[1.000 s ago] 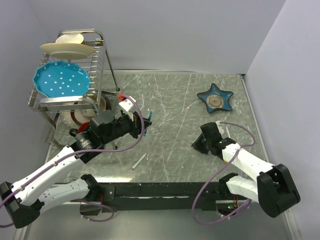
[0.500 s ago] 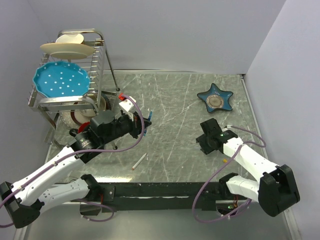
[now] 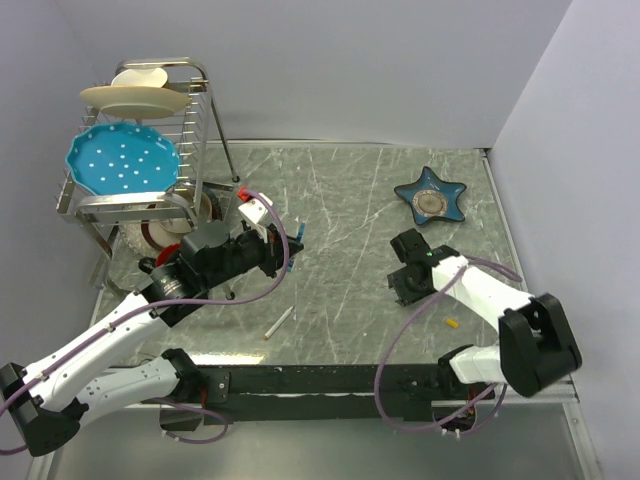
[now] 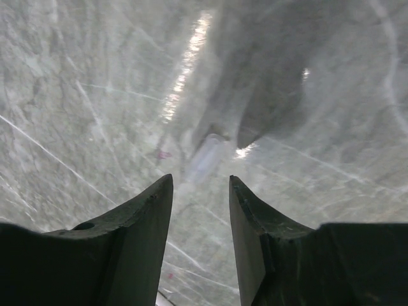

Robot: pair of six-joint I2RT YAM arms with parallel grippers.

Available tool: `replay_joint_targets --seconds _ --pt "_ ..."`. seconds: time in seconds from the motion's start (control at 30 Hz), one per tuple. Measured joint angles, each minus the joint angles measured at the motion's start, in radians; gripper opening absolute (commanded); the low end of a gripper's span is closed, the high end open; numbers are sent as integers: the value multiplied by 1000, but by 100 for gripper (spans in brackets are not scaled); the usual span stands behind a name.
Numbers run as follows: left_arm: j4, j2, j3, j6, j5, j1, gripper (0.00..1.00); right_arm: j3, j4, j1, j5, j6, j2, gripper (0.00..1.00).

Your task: Insert the pens into the pen caps

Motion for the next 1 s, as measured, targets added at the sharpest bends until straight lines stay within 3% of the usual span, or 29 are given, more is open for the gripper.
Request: replay_joint_targets --seconds 0.33,0.77,1.0 --pt "0 0 0 1 -1 -5 1 124 -14 -3 -13 -10 238 47" --pt "0 -10 0 1 -14 -5 1 129 -22 -6 18 -10 243 46" --pt "0 -11 0 1 -19 -5 1 124 -24 -6 28 -15 243 35"
